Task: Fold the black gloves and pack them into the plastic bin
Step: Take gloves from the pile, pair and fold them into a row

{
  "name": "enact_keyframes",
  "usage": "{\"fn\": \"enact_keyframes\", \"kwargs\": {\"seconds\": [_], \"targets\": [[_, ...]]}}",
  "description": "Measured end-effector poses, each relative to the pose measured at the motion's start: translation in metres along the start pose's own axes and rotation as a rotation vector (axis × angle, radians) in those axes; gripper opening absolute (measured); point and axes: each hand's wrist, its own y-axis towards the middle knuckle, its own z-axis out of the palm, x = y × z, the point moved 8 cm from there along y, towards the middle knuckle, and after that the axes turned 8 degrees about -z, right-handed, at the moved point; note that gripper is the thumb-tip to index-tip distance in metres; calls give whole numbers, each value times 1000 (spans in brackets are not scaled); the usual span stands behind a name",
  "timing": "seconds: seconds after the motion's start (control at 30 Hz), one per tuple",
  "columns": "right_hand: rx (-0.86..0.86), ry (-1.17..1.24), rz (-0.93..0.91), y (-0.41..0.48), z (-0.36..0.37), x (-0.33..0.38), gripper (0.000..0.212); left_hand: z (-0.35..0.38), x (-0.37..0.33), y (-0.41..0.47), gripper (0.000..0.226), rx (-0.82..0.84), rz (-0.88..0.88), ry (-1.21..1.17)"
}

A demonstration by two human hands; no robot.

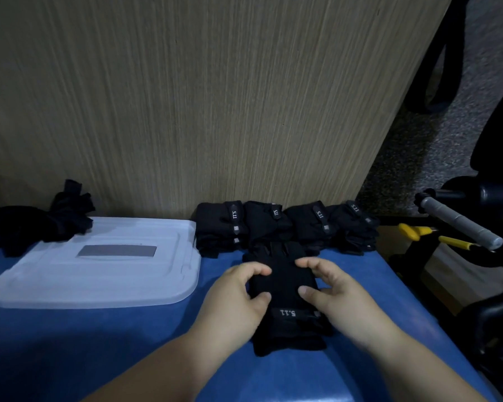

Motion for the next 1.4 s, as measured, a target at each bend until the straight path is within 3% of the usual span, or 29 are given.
{"fn": "enact_keyframes", "kwargs": {"seconds": [0.1, 0.23, 0.43, 0.53, 0.67, 0.77, 0.83, 1.2, 1.4], "targets": [[-9, -197, 43, -2, -2, -5, 37, 4, 1, -2, 37, -11, 47, 239], [-50, -530, -22, -2, -8, 6, 40, 8, 3, 0, 40, 6, 67, 335], [-56, -687, -31, -4, -12, 8, 43, 8, 3, 2, 41, 0, 109, 449], [-61, -797, -106, -5, -12, 16, 45, 12, -5, 0, 46, 58, 227, 495], [137, -835, -314, -5, 8, 24, 47, 31, 0, 4, 47, 253, 314, 585], [369, -805, -206, -8, 22, 3, 53, 37, 8, 5, 48, 319, 287, 671], [435, -841, -144, -9, 24, -8, 54, 38, 10, 4, 49, 337, 275, 716], [446, -919, -24, -10, -1, -27, 58, 23, 24, 4, 56, 331, 203, 797], [239, -904, -167, -2, -23, -20, 50, 3, 14, 3, 56, 202, 339, 564]]}}
